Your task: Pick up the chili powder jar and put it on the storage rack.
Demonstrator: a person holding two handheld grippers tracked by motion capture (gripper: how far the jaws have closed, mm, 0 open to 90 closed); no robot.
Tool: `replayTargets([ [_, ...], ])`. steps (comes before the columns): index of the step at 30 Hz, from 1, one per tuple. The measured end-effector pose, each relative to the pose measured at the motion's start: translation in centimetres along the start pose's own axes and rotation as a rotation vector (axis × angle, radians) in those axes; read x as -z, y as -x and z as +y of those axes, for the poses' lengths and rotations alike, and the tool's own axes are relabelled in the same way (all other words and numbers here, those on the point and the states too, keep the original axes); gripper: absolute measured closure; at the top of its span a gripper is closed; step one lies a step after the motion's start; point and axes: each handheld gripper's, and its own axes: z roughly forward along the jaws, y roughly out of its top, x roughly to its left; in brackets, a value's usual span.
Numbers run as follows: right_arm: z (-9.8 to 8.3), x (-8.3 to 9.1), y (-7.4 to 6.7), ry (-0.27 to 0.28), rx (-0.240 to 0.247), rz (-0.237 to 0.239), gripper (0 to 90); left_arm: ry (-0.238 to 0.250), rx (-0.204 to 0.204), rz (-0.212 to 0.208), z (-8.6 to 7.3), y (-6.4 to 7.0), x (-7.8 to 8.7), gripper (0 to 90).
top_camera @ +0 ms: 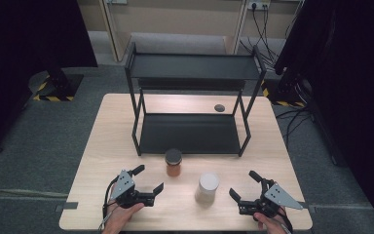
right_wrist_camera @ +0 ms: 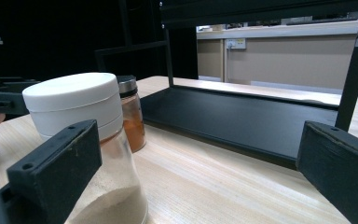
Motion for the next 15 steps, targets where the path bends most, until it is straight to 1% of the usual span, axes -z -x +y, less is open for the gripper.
replayTargets([
  [12, -0.1, 0.0, 0.1, 0.000, -0.009, -0.006, 0.3, 0.002, -0.003, -0.009, 0.3, -0.1, -1.7, 1.0],
  [15, 0.0, 0.0, 0.1, -0.003, -0.009, -0.006, 0.3, 0.000, -0.011, -0.007, 0.4, -0.1, -2.1, 0.9],
])
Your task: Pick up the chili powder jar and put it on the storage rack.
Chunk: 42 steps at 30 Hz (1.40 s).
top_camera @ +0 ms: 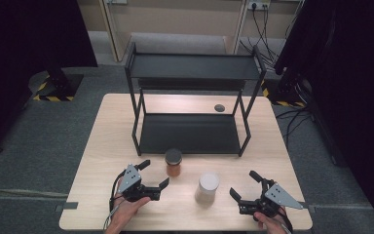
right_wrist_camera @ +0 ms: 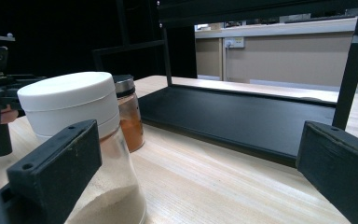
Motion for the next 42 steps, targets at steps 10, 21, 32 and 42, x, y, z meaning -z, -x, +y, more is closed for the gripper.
replayTargets([
  [10, -0.1, 0.0, 0.0, 0.001, -0.004, -0.006, 0.3, -0.011, -0.012, -0.007, 0.2, -0.2, -1.3, 0.9],
  [21, -0.1, 0.1, 0.1, 0.002, -0.007, -0.007, 0.3, -0.021, -0.022, -0.007, 0.4, -0.4, -2.6, 1.0],
  [32, -0.1, 0.1, 0.1, 0.001, -0.007, -0.007, 0.3, -0.035, -0.025, -0.006, 0.4, -0.5, -3.8, 1.2],
  [42, -0.1, 0.2, 0.1, 0.002, -0.010, -0.010, 0.3, -0.053, -0.030, -0.004, 0.7, -0.7, -5.1, 2.0],
])
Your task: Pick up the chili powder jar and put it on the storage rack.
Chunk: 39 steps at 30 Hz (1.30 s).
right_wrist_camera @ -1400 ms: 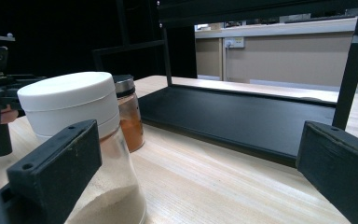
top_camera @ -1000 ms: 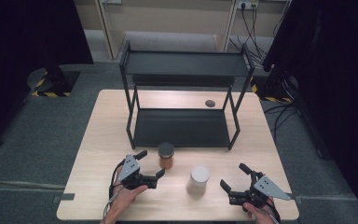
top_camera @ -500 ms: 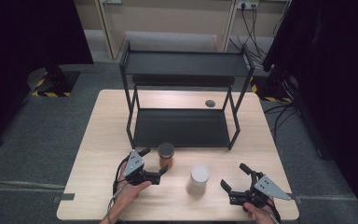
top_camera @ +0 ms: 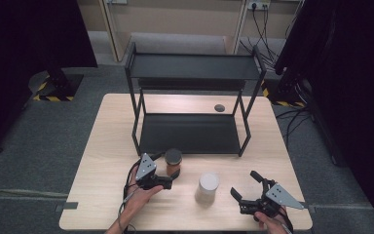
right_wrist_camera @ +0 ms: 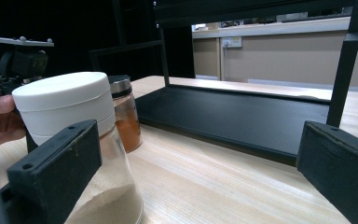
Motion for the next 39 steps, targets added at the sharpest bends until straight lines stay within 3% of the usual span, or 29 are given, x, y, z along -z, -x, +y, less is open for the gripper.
replayTargets([
  [13, 0.0, 0.0, 0.0, 0.001, -0.001, 0.000, 0.3, -0.022, 0.001, 0.004, 0.1, -0.3, -1.0, 6.8],
  [29, -0.1, 0.1, 0.1, 0.001, -0.002, 0.003, 0.3, -0.044, -0.028, -0.011, 0.4, -0.4, -1.9, 30.4],
  [33, -0.1, 0.1, 0.1, 0.002, -0.003, 0.002, 0.3, -0.055, -0.049, -0.007, 0.7, -0.2, -1.8, 31.4],
  [39, -0.1, 0.2, 0.1, 0.002, -0.003, 0.003, 0.3, -0.048, -0.039, -0.006, 0.7, -0.3, -1.6, 31.6],
])
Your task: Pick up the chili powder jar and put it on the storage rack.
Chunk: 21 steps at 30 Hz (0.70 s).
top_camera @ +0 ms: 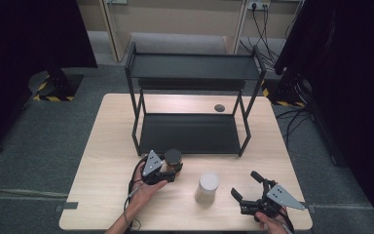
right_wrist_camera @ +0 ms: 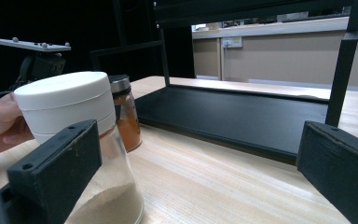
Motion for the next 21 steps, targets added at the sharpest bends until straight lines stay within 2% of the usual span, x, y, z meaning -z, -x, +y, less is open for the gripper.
replayTargets([
  [9, 0.0, 0.0, 0.0, -0.002, -0.001, 0.004, 0.3, 0.023, 0.012, -0.004, 1.3, -0.4, 1.3, 31.7],
  [21, -0.1, -0.1, 0.0, -0.006, 0.000, 0.011, 0.3, 0.024, -0.001, 0.007, 2.3, -0.3, 2.0, 31.7],
])
